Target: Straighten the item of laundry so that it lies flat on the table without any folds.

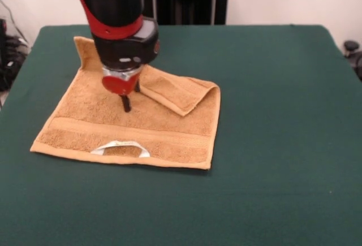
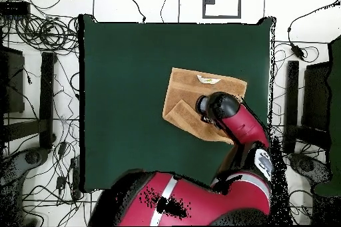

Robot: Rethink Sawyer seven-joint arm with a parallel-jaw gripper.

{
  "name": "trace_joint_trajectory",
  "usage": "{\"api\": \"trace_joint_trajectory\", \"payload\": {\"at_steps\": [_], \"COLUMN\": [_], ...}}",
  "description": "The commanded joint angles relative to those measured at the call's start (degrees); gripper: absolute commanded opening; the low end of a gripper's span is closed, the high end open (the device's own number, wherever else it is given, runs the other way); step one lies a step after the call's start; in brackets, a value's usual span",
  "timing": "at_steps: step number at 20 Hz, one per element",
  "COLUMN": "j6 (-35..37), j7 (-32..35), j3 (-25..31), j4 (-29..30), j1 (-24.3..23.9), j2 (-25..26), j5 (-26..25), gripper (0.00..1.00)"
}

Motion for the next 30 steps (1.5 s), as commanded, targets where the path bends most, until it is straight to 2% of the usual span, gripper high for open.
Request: {"api": "trace_joint_trajectory", "payload": {"at_steps": [1, 5, 8, 11, 16, 20, 24, 30], "j6": [-15.51, -20.79, -21.75, -20.98, -18.58, -18.16, -17.79, -18.64], "j7": [-2.14, -6.9, -9.15, -10.41, -10.72, -9.67, -6.62, 0.08], "j3": [8.18, 4.02, 2.15, 5.95, 12.33, 15.26, 15.56, 16.16], "j4": [14.61, 11.32, 7.06, 5.48, 4.52, 4.32, 5.33, 6.95], "j1": [-5.72, -8.12, -10.38, -15.67, -22.51, -24.83, -24.05, -21.61], "j2": [1.77, 3.9, 5.73, 5.46, 5.12, 5.06, 4.09, 3.73], "j5": [-6.49, -16.7, -23.29, -27.56, -32.23, -35.04, -36.54, -34.41], "gripper": [1.0, 1.0, 1.0, 1.0, 1.0, 1.0, 1.0, 1.0]}}
